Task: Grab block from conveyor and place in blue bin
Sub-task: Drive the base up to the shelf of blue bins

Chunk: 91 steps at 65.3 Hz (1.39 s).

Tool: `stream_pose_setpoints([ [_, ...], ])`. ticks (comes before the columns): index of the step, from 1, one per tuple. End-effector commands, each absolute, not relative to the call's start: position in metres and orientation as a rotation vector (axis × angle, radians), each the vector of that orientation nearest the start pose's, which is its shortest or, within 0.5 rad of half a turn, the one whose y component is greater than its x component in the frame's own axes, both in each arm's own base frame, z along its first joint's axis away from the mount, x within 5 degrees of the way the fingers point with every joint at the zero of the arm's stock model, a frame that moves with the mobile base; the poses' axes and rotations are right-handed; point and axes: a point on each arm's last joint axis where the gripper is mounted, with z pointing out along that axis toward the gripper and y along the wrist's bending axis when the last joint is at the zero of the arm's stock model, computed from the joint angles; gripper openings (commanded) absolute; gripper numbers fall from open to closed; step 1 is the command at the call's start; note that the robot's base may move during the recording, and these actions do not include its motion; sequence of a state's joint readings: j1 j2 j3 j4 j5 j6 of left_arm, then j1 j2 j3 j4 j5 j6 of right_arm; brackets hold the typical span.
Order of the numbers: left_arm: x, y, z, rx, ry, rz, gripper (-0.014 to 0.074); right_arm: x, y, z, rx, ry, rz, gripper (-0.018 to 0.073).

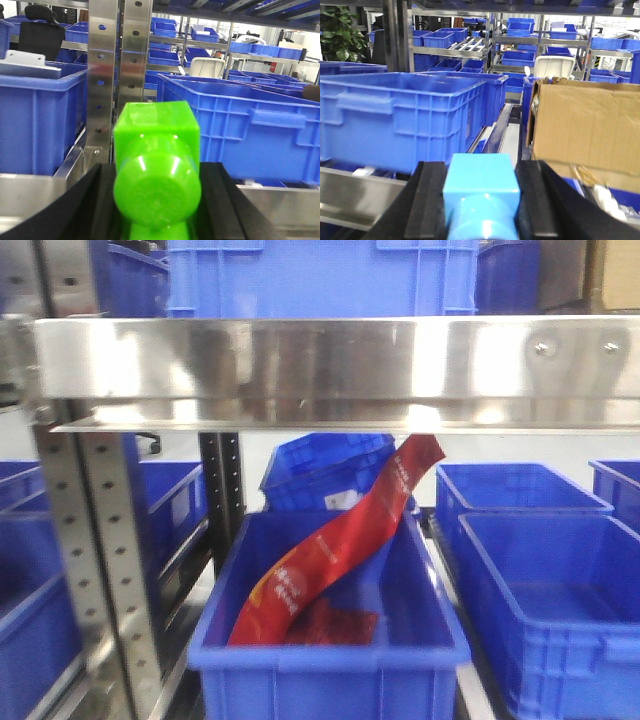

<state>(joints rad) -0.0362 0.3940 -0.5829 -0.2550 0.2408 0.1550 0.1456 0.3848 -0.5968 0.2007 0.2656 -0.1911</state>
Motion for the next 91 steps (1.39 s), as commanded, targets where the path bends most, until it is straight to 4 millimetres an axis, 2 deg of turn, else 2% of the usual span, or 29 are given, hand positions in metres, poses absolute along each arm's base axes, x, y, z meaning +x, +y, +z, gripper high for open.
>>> stream_pose_setpoints([
  [1,0.0785,-0.0077,0.3629,0.001,1.504,-0.142,-0.0111,0.0749,0.0154,0.3652,-0.155,1.504,0.146,-0.0162],
  [91,0.0785,-0.0077,0.3629,0.001,1.504,-0.142,-0.0111,0.0749,0.0154,0.3652,-0.155,1.504,0.146,-0.0162],
])
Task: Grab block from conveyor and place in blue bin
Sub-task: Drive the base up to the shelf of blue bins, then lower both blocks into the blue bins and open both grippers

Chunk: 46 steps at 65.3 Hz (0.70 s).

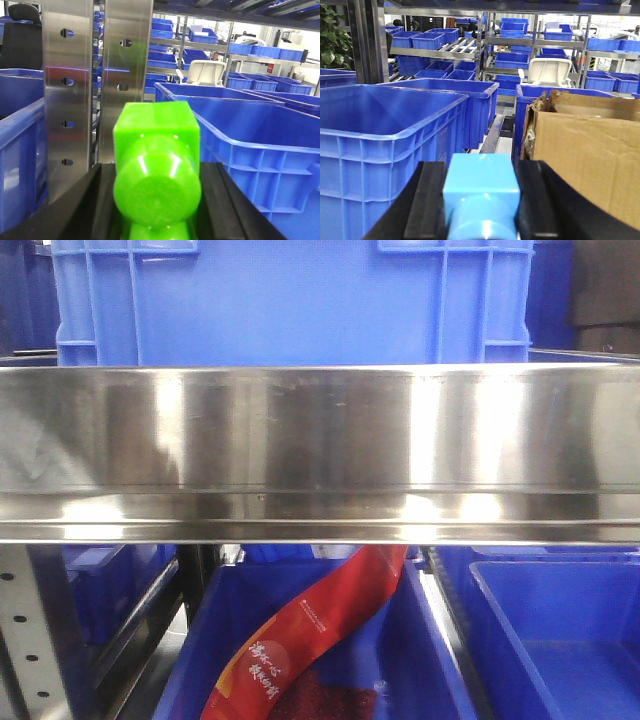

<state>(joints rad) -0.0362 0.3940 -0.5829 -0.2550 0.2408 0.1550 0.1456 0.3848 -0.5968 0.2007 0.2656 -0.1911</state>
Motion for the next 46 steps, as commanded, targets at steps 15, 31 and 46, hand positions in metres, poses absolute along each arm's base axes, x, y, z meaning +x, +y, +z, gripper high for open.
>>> stream_pose_setpoints([
  [15,0.079,-0.004,0.365,0.105,1.481,0.038,-0.0111,0.075,0.015,0.367,-0.15,1.484,0.145,-0.0162],
  [31,0.079,-0.003,0.365,0.125,1.473,0.073,-0.0111,0.075,0.015,0.367,-0.15,1.484,0.145,-0.0162],
  [46,0.086,-0.006,0.378,0.088,1.543,-0.023,-0.0111,0.078,0.017,0.376,-0.164,1.499,0.155,-0.0162],
])
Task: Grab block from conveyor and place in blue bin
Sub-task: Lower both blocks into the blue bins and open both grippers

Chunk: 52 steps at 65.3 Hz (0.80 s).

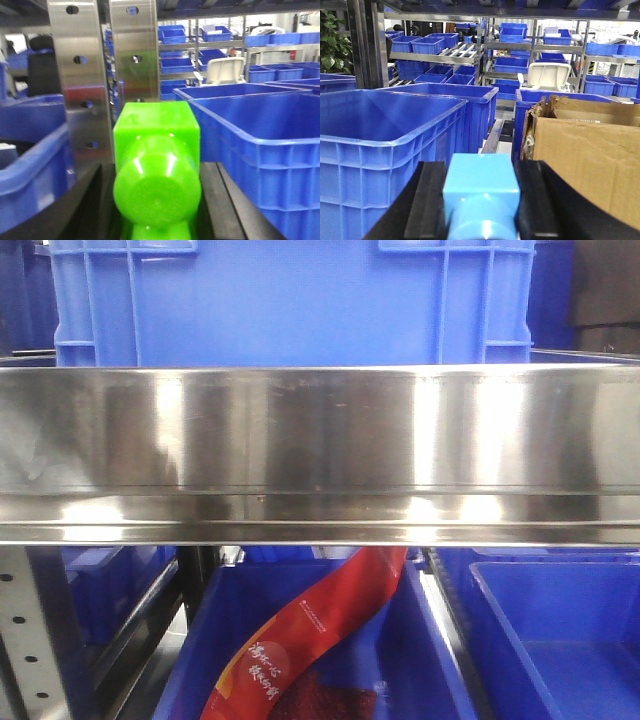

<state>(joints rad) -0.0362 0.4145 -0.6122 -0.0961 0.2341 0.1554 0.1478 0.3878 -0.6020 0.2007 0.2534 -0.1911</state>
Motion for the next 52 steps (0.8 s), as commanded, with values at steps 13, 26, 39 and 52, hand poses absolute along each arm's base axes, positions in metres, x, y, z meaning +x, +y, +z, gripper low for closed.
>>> stream_pose_setpoints([
  [13,0.125,-0.017,0.409,0.153,1.611,-0.082,-0.0111,0.11,0.027,0.395,-0.203,1.558,0.189,-0.0162],
  [26,0.172,-0.045,0.43,0.264,1.657,-0.179,-0.0111,0.154,0.052,0.415,-0.293,1.628,0.262,-0.0162],
  [39,0.219,-0.084,0.442,0.366,1.68,-0.262,-0.0111,0.206,0.087,0.427,-0.357,1.642,0.317,-0.0162],
  [52,0.263,-0.13,0.437,0.459,1.723,-0.324,-0.0111,0.251,0.125,0.422,-0.421,1.681,0.361,-0.0162],
])
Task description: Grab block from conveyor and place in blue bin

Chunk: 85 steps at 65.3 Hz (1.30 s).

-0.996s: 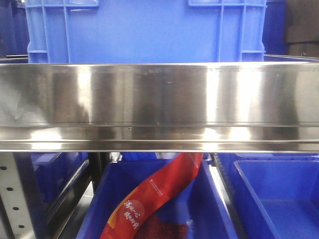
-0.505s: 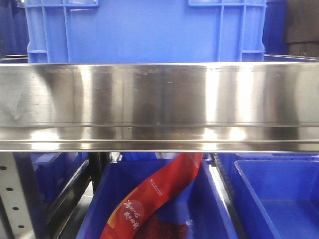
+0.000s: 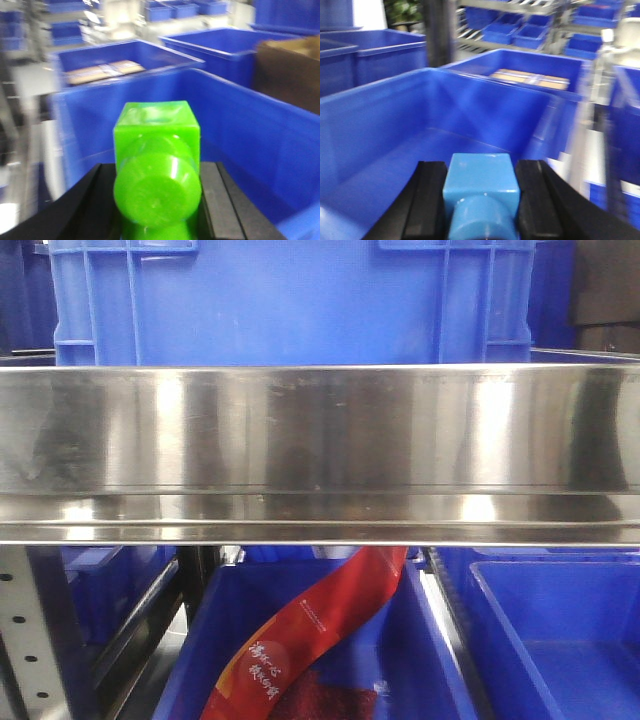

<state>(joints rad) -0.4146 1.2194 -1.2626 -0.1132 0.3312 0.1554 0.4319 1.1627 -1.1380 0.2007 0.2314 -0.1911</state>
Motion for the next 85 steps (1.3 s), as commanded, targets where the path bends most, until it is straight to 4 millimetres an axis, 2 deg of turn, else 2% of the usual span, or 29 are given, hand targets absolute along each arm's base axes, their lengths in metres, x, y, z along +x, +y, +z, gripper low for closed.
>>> stream_pose_setpoints([
  [1,0.265,-0.133,0.436,0.466,1.725,-0.329,-0.0111,0.254,0.128,0.42,-0.424,1.687,0.362,-0.0162],
  [11,0.288,-0.154,0.427,0.488,1.758,-0.358,-0.011,0.28,0.149,0.407,-0.458,1.737,0.372,-0.016],
  [16,0.296,-0.159,0.423,0.489,1.76,-0.358,-0.0073,0.29,0.154,0.4,-0.462,1.757,0.369,-0.0113],
  [25,0.303,-0.163,0.415,0.492,1.777,-0.355,0.0145,0.3,0.159,0.389,-0.468,1.787,0.364,0.0104],
  [28,0.303,-0.163,0.414,0.493,1.781,-0.355,0.0227,0.303,0.16,0.386,-0.469,1.793,0.362,0.0205],
  [34,0.303,-0.163,0.413,0.497,1.79,-0.355,0.0363,0.305,0.161,0.384,-0.461,1.785,0.363,0.0331],
  [38,0.303,-0.163,0.412,0.499,1.798,-0.354,0.0417,0.306,0.161,0.385,-0.454,1.775,0.367,0.0351],
  [41,0.303,-0.163,0.412,0.502,1.805,-0.354,0.0424,0.305,0.161,0.389,-0.448,1.757,0.368,0.0351],
  [47,0.302,-0.163,0.412,0.501,1.805,-0.356,0.0416,0.303,0.16,0.402,-0.438,1.719,0.373,0.0334],
  [51,0.298,-0.161,0.419,0.472,1.783,-0.39,0.0375,0.299,0.158,0.413,-0.432,1.689,0.378,0.0282],
  [59,0.286,-0.156,0.437,0.413,1.716,-0.448,0.0127,0.286,0.15,0.436,-0.408,1.605,0.386,0.0039],
  [66,0.279,-0.151,0.45,0.391,1.653,-0.451,-0.0107,0.276,0.145,0.446,-0.402,1.575,0.39,-0.0167],
  [78,0.254,-0.127,0.473,0.333,1.607,-0.474,-0.0111,0.255,0.128,0.463,-0.367,1.569,0.409,-0.016],
  [85,0.235,-0.111,0.479,0.312,1.577,-0.452,-0.0111,0.236,0.113,0.466,-0.356,1.574,0.398,-0.016],
])
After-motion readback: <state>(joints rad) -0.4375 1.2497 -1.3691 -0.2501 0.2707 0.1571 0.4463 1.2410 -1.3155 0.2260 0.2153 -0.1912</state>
